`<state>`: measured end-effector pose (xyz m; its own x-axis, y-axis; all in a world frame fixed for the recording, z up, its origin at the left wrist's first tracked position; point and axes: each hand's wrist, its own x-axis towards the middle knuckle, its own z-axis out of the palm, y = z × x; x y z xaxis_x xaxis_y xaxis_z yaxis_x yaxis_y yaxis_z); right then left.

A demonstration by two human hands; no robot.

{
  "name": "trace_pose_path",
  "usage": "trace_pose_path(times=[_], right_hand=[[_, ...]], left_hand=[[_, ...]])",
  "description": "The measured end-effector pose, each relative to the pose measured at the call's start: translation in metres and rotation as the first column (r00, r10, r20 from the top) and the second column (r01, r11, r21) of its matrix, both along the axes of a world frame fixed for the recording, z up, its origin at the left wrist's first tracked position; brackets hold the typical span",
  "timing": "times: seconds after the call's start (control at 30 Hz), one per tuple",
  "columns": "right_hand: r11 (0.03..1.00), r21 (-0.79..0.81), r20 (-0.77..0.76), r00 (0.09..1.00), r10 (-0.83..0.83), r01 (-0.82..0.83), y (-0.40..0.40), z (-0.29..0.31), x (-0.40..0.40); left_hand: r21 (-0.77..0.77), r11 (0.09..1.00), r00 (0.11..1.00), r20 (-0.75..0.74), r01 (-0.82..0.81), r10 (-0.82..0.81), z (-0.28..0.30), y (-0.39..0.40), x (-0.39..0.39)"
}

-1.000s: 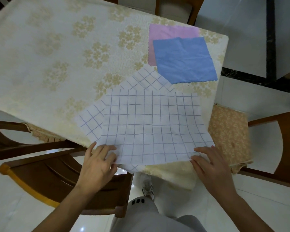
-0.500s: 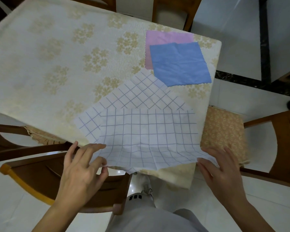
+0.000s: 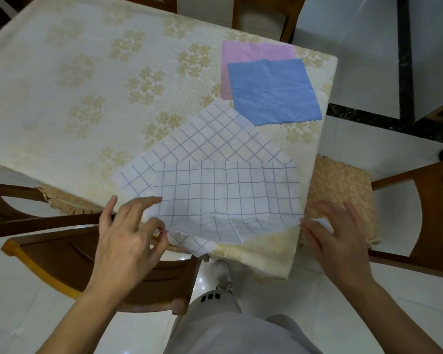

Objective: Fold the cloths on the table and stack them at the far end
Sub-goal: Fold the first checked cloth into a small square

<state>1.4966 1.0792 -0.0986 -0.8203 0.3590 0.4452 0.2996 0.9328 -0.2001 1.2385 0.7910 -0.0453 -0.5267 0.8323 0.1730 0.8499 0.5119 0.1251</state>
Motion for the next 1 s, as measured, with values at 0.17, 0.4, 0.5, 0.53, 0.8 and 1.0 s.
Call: trace_pose_path(times=[0.17,0.4,0.5,0.53,0.8,1.0], right_hand=[[1.000,-0.016,0.003,1.000,-0.009,0.009,0.022,-0.008,-0.036],[0.999,-0.016,0.056,0.998,-0.034,0.035,0.061,-0.026,-0.085],[0.999,-0.021,0.075,0.997,-0.028,0.029,0.079,-0.039,-0.105],[0.999,-0.021,0.086,0.996,-0.032,0.034,0.084,-0.044,-0.110],[0.996,-0.059,0.228,0.973,-0.047,0.062,0.117,-0.093,-0.155],[0.990,-0.081,0.293,0.952,-0.085,0.113,0.121,-0.116,-0.171]], left_hand=[[-0.021,0.999,0.999,-0.016,0.031,-0.031,-0.013,0.035,-0.035],[-0.117,0.993,0.999,-0.040,0.028,-0.033,-0.036,0.080,-0.098],[-0.144,0.989,0.998,-0.041,0.030,-0.036,-0.051,0.095,-0.120],[-0.161,0.986,0.998,-0.036,0.036,-0.042,-0.057,0.099,-0.127],[-0.351,0.934,0.996,0.069,0.070,-0.049,-0.114,0.127,-0.166],[-0.372,0.927,0.997,0.074,0.042,-0.016,-0.138,0.138,-0.176]])
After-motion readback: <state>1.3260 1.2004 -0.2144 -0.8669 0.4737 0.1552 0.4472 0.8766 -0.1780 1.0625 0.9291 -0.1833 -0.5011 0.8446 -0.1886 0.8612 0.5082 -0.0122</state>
